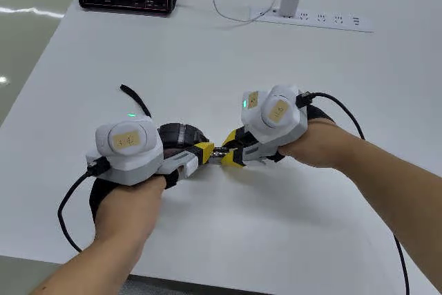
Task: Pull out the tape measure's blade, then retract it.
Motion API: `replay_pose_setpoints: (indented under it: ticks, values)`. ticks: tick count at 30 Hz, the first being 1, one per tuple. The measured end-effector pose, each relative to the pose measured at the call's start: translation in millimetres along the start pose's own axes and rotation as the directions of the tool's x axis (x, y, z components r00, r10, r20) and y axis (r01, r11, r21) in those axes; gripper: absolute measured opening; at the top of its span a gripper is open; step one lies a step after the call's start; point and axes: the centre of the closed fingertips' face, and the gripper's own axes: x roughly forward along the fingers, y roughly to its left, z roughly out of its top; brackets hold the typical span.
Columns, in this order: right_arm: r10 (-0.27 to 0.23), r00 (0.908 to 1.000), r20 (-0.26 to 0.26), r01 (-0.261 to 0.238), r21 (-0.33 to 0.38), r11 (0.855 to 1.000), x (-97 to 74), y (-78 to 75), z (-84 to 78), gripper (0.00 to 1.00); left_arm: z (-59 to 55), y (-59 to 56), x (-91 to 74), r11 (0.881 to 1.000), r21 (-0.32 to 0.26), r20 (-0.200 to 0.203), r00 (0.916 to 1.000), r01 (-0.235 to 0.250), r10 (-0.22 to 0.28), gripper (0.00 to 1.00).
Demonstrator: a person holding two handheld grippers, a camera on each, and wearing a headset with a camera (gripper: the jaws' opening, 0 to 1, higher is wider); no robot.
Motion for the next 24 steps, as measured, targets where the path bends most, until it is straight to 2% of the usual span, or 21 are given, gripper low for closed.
replay_pose_setpoints:
  ticks: [12,24]
  values:
    - [0.005,0.9997,0.025,-0.005,-0.004,1.000,10.5,0.5,10.3,0.10,-0.4,-0.3,0.1,1.000,0.004,0.000,1.0000,0.001,-0.001,0.58]
    - [0.000,0.9997,0.026,0.001,-0.017,1.000,10.0,1.1,10.8,0.11,-0.3,-1.6,-0.5,1.000,-0.002,-0.006,1.0000,-0.001,0.001,0.60]
